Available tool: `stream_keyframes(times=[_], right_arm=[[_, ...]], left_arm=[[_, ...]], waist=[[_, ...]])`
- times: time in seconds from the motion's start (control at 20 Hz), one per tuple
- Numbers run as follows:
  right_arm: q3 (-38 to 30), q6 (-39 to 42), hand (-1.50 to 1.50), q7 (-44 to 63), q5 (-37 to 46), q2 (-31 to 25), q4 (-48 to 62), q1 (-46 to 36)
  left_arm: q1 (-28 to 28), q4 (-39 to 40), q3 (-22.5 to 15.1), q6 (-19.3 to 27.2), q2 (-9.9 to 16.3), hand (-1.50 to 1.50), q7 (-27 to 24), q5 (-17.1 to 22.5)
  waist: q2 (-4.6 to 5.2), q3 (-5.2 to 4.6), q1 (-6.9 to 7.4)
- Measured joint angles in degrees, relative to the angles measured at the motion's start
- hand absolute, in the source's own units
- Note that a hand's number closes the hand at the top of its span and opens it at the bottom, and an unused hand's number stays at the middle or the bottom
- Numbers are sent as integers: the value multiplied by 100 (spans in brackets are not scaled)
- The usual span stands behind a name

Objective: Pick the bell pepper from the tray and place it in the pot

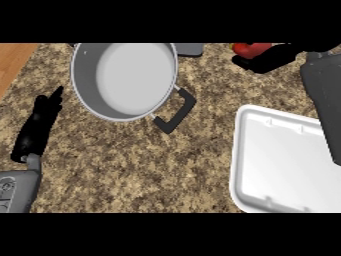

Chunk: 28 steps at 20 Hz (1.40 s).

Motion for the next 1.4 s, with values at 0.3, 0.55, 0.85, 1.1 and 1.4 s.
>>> stream_keyframes(times=[0.3, 0.55, 0.85, 1.1, 1.4], right_arm=[[-526, 324, 150, -1127, -957, 144, 1016, -1151], [-441, 481, 150, -1175, -1104, 407, 1715, -2014], [-64, 739, 150, -745, -960, 959, 2025, -2646], [220, 716, 150, -214, -736, 1590, 2198, -2868], [871, 585, 150, 177, -572, 1995, 2475, -2913]], left_arm=[[108, 80, 172, 58, 83, 0, -9, 15], [332, 127, 282, 174, 51, 0, -115, 5], [468, 86, 444, 132, 167, 0, -116, 55], [601, -82, 438, 161, 110, 0, -63, 47], [618, -73, 504, 63, 184, 0, -84, 86]], waist=[[-86, -10, -279], [-160, -17, -515], [-212, -20, -681], [-229, -18, -719], [-222, -21, -700]])
